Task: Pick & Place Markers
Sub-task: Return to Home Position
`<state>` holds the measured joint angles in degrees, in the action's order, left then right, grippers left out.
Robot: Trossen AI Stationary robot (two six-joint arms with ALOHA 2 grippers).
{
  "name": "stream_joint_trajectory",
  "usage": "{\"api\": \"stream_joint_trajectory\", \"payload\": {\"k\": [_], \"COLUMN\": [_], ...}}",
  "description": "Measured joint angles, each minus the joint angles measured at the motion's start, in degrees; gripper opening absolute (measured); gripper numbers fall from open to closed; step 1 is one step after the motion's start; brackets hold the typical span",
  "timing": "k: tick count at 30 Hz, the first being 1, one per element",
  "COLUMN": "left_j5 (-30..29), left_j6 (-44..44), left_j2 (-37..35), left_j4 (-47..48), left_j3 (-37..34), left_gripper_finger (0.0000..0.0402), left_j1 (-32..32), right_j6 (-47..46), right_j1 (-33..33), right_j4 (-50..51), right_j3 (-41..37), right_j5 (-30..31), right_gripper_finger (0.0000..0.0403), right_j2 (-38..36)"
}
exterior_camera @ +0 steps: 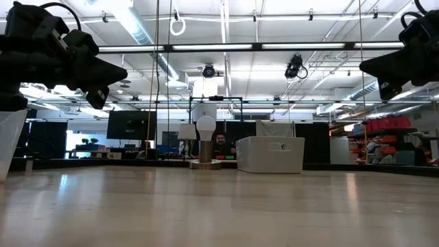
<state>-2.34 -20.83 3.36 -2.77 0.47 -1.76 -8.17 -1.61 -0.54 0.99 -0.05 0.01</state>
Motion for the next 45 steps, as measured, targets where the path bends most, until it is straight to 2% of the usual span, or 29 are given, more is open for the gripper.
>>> {"api": "stream_joint_trajectory", "payload": {"k": [8,45], "left_j5": [0.0,0.0], "left_j6": [0.0,0.0], "left_j2": [0.0,0.0], "left_j4": [0.0,0.0], "left_j3": [0.0,0.0], "left_gripper_finger": [0.003,0.003], "left_j1": [0.0,0.0], "right_j6": [3.3,2.9], "right_j1": [0.0,0.0], "right_j4": [-0.1,-0.3], "right_j3": [0.0,0.0], "right_j5": [0.0,0.2], "right_gripper_finger": [0.002,0.002], "right_j2": [0.0,0.2]}}
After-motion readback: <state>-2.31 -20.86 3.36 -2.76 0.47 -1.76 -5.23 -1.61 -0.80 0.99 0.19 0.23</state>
